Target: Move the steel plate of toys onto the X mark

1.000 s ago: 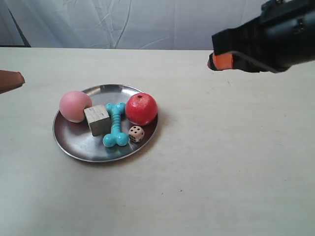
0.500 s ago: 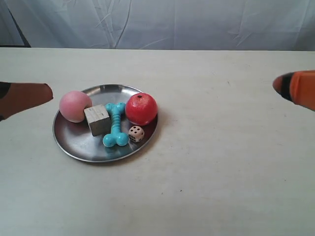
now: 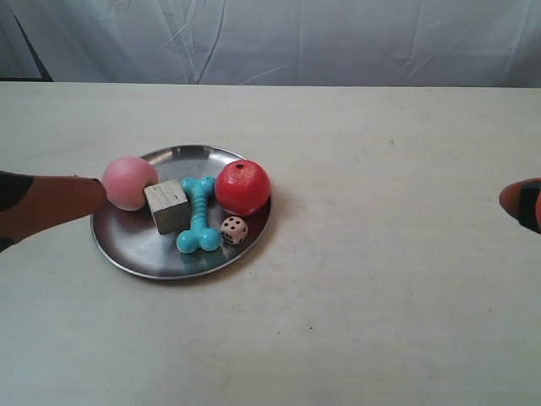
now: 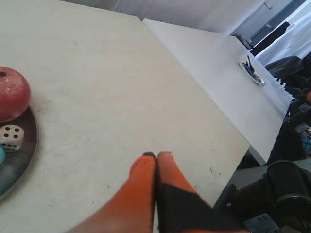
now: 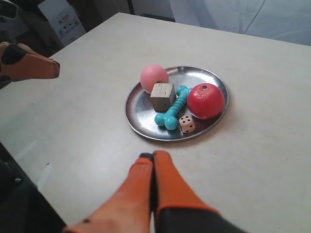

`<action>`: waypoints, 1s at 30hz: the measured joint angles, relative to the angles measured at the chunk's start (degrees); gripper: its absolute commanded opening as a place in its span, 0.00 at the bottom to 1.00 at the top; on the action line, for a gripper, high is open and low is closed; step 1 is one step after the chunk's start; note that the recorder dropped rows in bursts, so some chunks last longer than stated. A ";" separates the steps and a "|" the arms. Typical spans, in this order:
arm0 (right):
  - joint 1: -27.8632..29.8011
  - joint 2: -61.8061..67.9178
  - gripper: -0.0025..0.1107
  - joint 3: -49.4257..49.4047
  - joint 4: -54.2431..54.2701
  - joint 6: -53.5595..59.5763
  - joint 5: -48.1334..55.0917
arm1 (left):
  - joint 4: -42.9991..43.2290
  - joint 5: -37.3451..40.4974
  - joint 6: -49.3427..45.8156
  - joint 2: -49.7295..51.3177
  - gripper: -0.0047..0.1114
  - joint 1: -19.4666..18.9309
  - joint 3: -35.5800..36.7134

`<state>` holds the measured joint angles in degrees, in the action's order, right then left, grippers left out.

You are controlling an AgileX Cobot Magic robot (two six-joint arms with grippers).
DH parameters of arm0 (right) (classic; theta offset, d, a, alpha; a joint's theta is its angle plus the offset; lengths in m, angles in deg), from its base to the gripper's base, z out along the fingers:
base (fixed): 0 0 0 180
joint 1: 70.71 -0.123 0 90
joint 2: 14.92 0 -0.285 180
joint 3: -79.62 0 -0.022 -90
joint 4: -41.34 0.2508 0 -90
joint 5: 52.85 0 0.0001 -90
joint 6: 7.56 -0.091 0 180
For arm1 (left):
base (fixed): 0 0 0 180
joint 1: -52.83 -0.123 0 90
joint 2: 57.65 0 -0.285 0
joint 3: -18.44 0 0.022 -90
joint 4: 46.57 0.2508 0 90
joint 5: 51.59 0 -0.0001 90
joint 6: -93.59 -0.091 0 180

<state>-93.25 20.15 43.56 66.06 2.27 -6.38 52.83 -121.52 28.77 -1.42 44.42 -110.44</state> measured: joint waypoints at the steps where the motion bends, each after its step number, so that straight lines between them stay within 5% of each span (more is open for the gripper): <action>1: 0.00 -0.14 0.01 0.00 0.00 0.00 0.00 | 0.30 0.00 0.00 0.00 0.04 0.00 0.00; 14: 10.13 -16.11 0.01 -2.60 -0.99 2.42 -0.75 | 0.83 0.00 0.00 0.00 0.04 0.00 0.00; 22: 16.16 -25.01 0.01 -19.22 -3.47 12.07 -24.09 | 0.83 0.00 0.00 0.00 0.04 0.00 0.00; 26: 17.57 -26.80 0.01 -27.84 -1.14 12.57 -27.86 | 0.83 0.00 -0.17 -0.23 0.04 0.00 0.00; 30: 17.62 -26.92 0.01 -33.12 1.21 12.69 -28.25 | 0.83 3.12 -12.83 -2.46 0.04 0.00 0.14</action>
<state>-75.63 -6.77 10.44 67.27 14.96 -34.63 53.66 -118.40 15.95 -3.88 44.42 -110.30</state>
